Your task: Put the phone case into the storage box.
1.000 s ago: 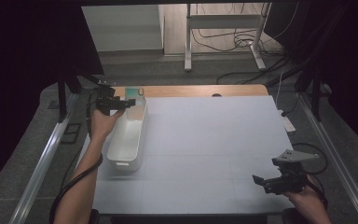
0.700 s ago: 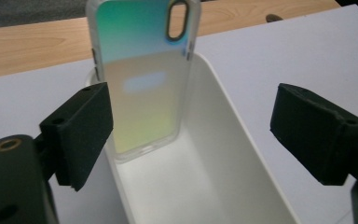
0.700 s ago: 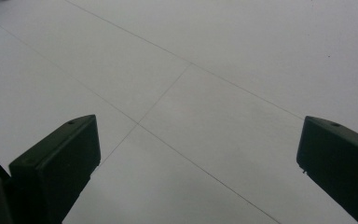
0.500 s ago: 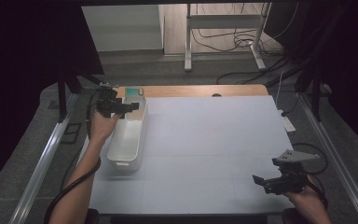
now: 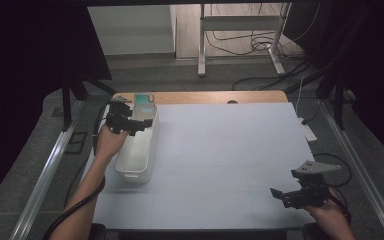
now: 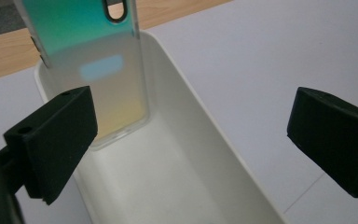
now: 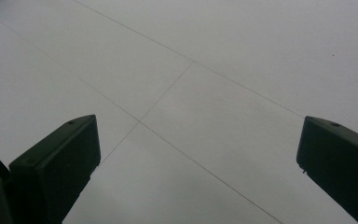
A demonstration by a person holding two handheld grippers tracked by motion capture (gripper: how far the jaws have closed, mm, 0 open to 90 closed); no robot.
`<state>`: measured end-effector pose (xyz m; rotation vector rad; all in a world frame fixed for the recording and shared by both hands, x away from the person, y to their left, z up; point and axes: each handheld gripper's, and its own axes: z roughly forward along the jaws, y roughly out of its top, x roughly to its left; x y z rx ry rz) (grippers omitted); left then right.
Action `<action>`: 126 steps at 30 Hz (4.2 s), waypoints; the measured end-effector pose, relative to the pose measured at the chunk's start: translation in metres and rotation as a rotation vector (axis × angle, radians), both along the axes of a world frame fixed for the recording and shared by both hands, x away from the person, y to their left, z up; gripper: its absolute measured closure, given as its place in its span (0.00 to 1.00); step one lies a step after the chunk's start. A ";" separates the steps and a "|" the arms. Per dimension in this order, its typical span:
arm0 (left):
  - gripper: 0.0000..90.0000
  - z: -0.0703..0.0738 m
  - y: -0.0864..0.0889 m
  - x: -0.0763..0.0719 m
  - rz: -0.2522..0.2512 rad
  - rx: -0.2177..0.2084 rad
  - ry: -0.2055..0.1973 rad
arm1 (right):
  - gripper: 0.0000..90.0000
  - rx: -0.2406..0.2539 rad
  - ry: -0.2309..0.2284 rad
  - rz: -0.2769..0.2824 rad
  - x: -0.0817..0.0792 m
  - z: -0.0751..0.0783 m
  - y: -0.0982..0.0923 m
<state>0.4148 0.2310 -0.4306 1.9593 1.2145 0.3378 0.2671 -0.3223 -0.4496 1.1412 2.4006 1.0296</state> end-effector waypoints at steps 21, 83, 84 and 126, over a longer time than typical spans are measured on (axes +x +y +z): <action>0.01 0.000 -0.017 -0.035 -0.085 0.000 -0.042 | 0.00 -0.003 -0.003 -0.007 0.000 0.000 0.000; 0.01 -0.011 0.005 -0.151 -0.077 -0.023 -0.102 | 0.00 -0.023 0.008 0.007 0.000 -0.001 0.003; 0.01 -0.011 0.006 -0.153 -0.074 -0.023 -0.100 | 0.00 -0.023 0.008 0.007 0.000 -0.001 0.003; 0.01 -0.029 0.032 -0.212 0.016 -0.021 -0.078 | 0.00 -0.023 0.008 0.006 0.000 -0.001 0.003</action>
